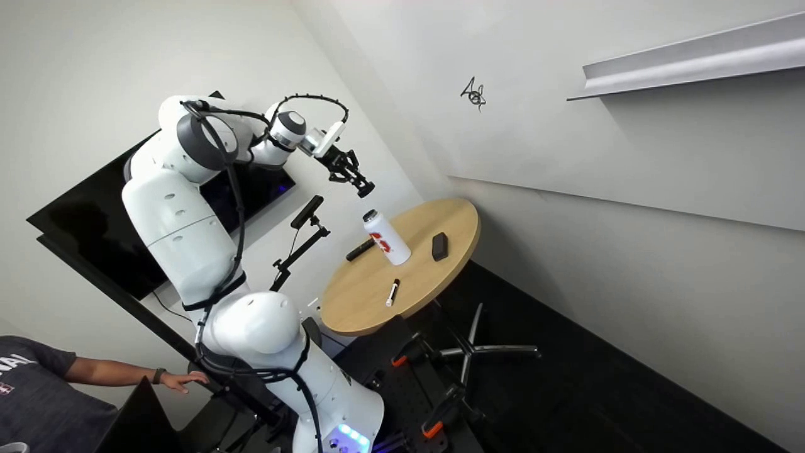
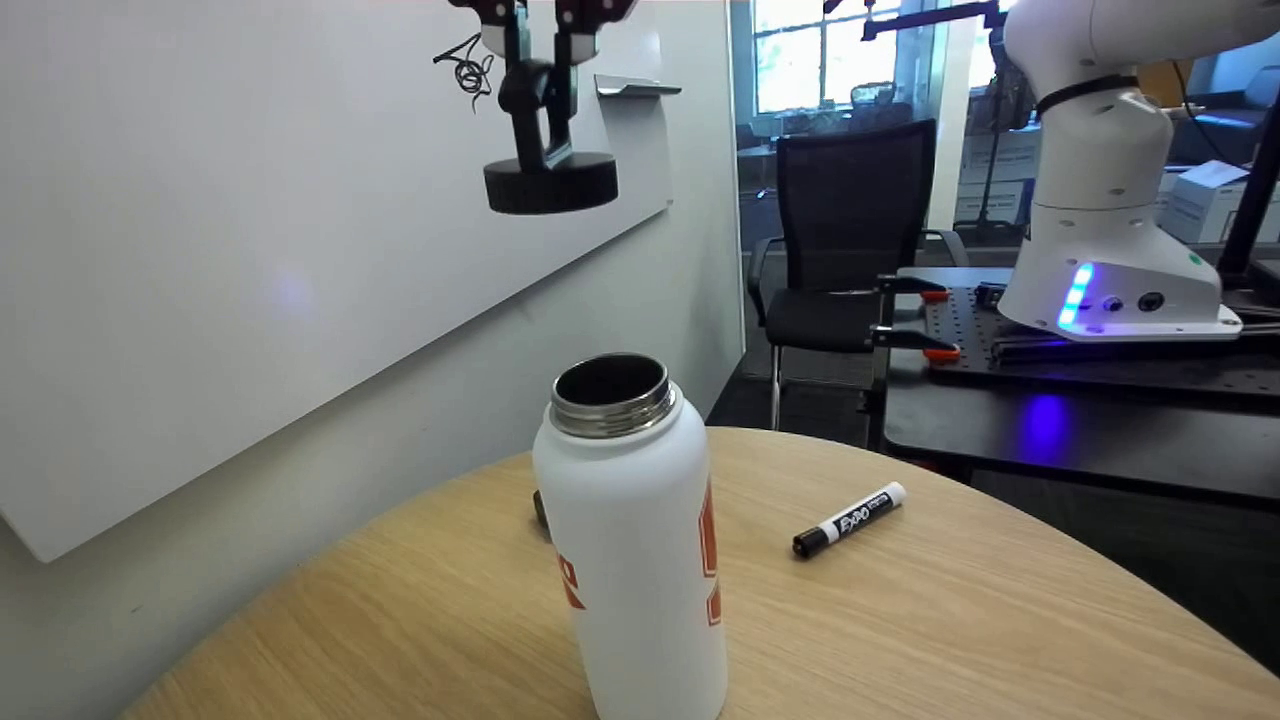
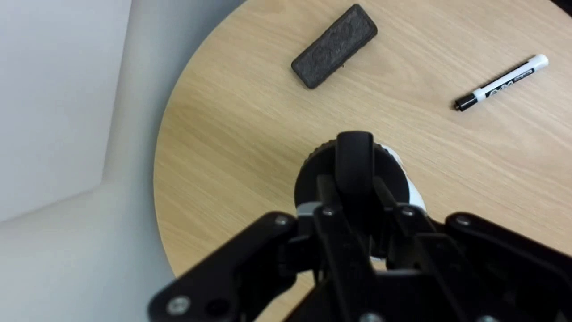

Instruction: Take off the lid from the bottle

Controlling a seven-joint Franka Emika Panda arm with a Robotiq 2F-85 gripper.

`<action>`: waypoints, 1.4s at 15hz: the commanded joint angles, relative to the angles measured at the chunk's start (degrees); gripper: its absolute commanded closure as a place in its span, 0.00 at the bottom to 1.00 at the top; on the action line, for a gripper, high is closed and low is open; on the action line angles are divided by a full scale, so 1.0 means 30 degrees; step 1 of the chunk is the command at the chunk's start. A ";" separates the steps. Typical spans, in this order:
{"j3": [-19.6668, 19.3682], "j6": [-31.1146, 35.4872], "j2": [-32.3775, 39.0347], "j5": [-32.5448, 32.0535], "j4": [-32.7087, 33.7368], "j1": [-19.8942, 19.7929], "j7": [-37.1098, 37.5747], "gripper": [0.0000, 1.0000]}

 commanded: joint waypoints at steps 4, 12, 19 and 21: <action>-0.0134 0.1329 -0.2179 -0.0211 -0.4320 -0.2064 0.4145 0.95; -0.0091 0.5833 -0.2514 -0.0061 -0.9785 -0.3611 0.9127 0.95; -0.0020 1.0920 -0.1972 0.0278 -1.3889 -0.3916 1.2245 0.95; -0.0002 1.2539 -0.1706 0.0128 -1.4879 -0.3742 1.3293 0.95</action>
